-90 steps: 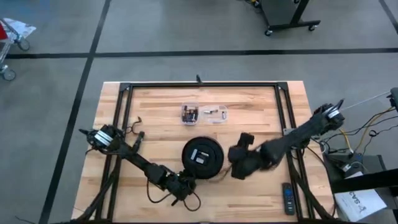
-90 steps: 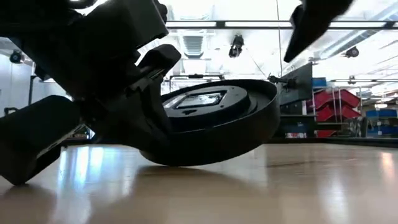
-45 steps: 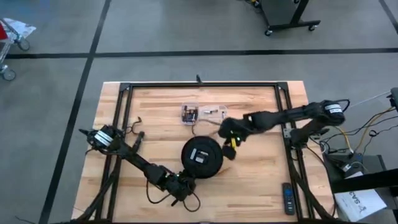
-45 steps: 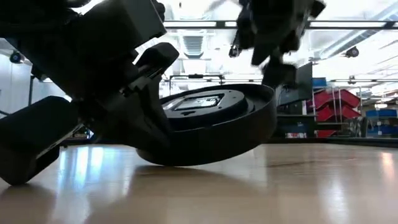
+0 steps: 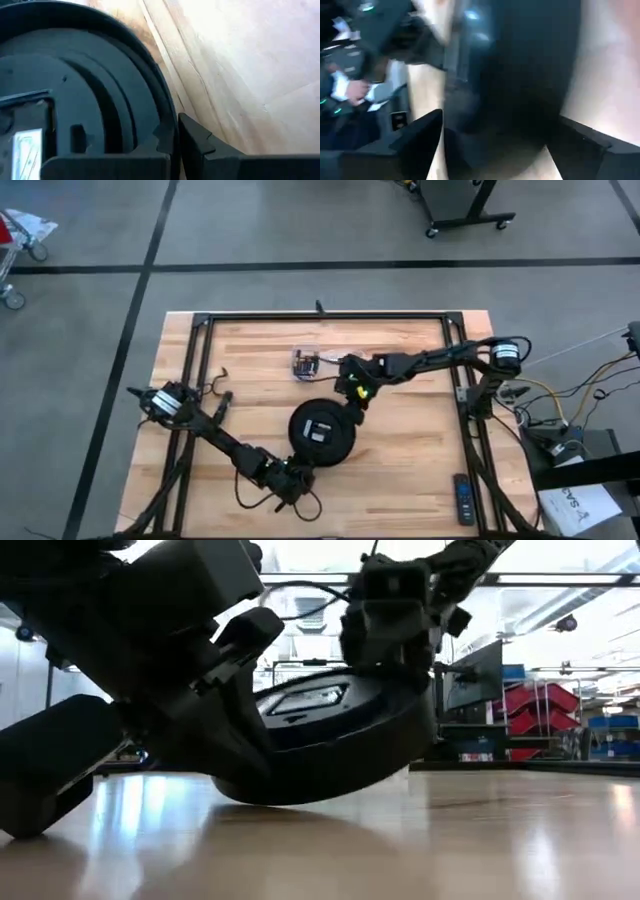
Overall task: Insert battery
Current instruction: Adjust the clock
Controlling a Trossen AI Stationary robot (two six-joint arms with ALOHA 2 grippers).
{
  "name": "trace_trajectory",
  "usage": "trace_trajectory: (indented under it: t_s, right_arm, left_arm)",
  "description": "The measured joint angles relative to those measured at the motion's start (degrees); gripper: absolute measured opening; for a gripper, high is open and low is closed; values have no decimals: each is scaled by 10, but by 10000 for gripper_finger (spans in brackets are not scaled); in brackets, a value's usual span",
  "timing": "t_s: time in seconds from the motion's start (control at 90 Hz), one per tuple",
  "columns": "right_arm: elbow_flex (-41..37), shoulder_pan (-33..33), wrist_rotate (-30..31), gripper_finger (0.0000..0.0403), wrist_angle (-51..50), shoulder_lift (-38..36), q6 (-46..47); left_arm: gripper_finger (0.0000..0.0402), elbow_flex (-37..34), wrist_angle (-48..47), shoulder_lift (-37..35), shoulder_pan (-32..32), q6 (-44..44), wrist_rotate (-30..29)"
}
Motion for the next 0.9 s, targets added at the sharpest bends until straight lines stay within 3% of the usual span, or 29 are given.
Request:
trace_trajectory:
  t_s: [0.378, 0.667, 0.9]
  right_arm:
    - [34, 26, -1, 135, -7, -5, -2]
    - [77, 59, 82, 134, -90, -33, -35]
    - [118, 115, 261, 134, -208, -96, -114]
  left_arm:
    - [0, 0, -2, -5, 2, -6, -7]
    - [12, -4, -36, -61, 0, 2, -14]
    - [91, -2, -38, -136, -5, -65, 23]
